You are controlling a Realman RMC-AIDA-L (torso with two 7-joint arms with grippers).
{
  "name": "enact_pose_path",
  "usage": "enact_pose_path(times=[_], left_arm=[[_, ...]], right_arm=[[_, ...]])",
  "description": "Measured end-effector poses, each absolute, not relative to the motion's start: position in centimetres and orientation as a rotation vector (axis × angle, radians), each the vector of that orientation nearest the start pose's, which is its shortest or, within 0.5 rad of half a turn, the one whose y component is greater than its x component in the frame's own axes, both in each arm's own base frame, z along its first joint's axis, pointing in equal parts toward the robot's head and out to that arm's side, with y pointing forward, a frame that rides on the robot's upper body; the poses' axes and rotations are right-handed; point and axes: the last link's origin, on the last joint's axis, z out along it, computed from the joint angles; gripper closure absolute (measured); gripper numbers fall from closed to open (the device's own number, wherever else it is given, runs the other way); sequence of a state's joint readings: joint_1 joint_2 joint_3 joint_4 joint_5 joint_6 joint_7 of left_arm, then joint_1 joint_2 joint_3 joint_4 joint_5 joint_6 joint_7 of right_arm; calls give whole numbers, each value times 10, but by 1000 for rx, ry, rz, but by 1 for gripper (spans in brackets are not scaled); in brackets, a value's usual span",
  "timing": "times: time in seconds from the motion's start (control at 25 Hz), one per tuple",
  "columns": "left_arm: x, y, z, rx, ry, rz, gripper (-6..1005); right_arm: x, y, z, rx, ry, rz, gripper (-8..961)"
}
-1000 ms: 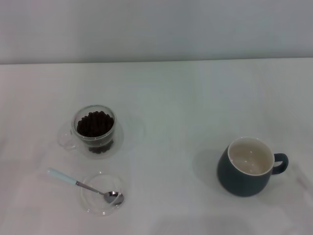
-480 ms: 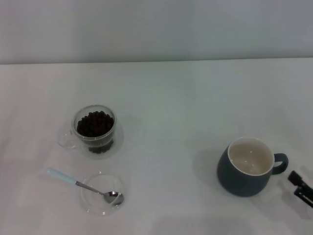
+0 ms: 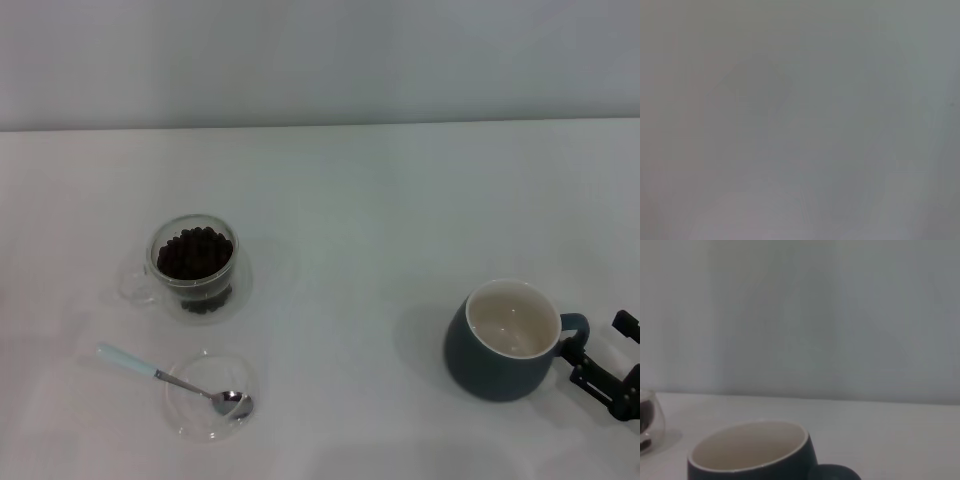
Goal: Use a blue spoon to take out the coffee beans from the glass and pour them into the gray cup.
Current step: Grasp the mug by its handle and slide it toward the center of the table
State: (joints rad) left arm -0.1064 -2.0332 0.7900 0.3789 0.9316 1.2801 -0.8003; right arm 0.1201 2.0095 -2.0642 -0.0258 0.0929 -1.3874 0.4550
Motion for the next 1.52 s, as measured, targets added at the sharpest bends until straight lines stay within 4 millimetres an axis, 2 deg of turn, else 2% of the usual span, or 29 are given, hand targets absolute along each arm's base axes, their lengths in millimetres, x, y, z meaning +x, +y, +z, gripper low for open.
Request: enact_pose_path(times=[0.48,0.96,1.16,1.52], left_arm=[[-408,241,73,-1584,-729,-780,122],[-409,238,74,-1581,-728,-771,123],[-409,238,74,-1582,-727,-771,123],[-408,239,71,-1582,-732,-775,123]], right_arm=[[398,205,-28,-1923,727,573,190],[397,207,-28,-1925,722,574,200],[395,208,-29,-1931,716,584,443],[384,217,-32,-1943,703,627,523]])
